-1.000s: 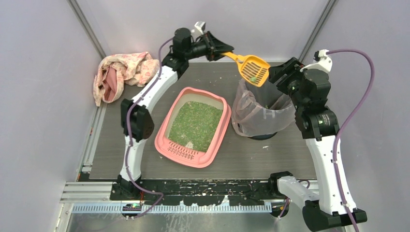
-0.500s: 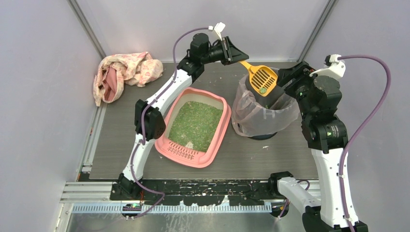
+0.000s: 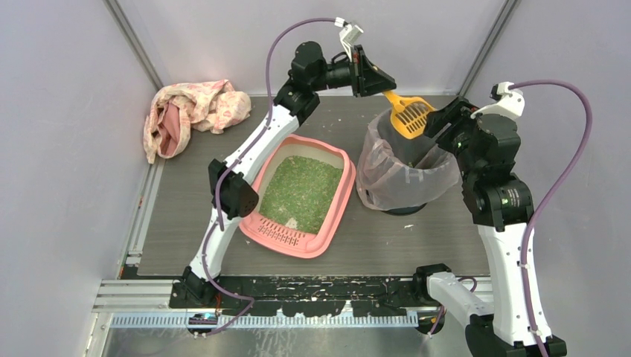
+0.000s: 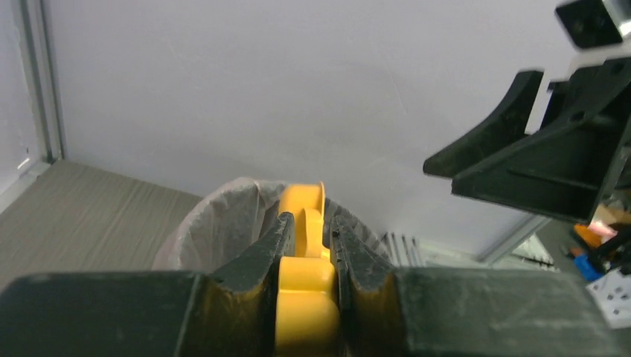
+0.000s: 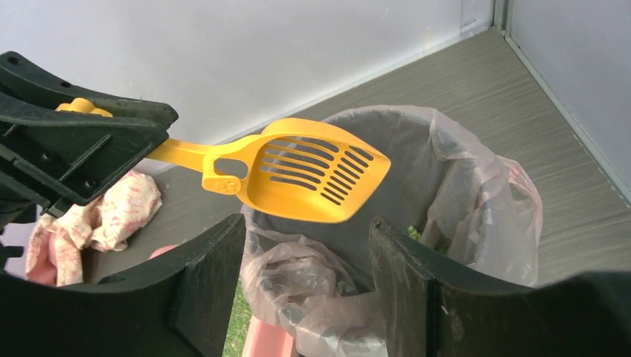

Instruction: Clean the litter box

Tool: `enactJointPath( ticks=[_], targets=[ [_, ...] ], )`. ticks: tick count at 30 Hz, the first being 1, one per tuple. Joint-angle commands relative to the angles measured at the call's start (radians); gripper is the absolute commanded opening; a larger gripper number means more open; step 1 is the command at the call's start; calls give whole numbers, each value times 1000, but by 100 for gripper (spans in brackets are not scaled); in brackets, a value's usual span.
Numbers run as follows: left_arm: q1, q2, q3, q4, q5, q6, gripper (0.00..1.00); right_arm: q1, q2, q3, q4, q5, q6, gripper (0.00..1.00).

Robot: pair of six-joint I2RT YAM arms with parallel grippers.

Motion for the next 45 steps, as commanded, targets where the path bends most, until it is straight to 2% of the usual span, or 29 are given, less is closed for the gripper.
enactJointPath(
  ticks=[1, 4, 8, 13, 15, 17, 19, 22, 24, 28, 31, 39, 45],
  targets=[
    [-9, -107, -62, -81, 51, 244, 0, 6, 10, 54, -26, 17, -46, 67],
    [3, -139, -132, 22, 52, 144, 0, 5, 11, 64, -37, -3, -41, 67],
    [57, -193, -196, 299, 34, -111, 0, 5, 44, 110, -27, -95, -42, 67],
    [193, -273, -243, 531, -29, -332, 0, 5, 78, 118, 6, -210, -23, 68],
    [256, -312, -301, 569, -57, -415, 0, 6, 94, 119, 4, -269, -26, 69],
    [312, -375, -417, 525, -48, -414, 0, 10, 120, 129, -2, -308, -37, 70],
    [355, -466, -546, 409, -24, -312, 0, 25, 148, 152, -11, -332, -47, 71],
    [388, -595, -668, 42, 4, -67, 0, 60, 185, 180, -27, -331, -68, 73],
    [389, -671, -732, -209, -32, 109, 0, 77, 208, 195, -32, -321, -75, 73],
    [391, -794, -909, -399, -91, 227, 0, 86, 262, 228, -27, -309, -75, 73],
    [391, -870, -1024, -433, -124, 222, 0, 86, 306, 238, 8, -267, -38, 73],
    [391, -1034, -1271, -399, -217, 140, 0, 45, 450, 194, 155, -255, 255, 73],
    [391, -1113, -1500, -258, -309, 62, 0, 26, 550, 205, 172, -136, 281, 70]
  ],
)
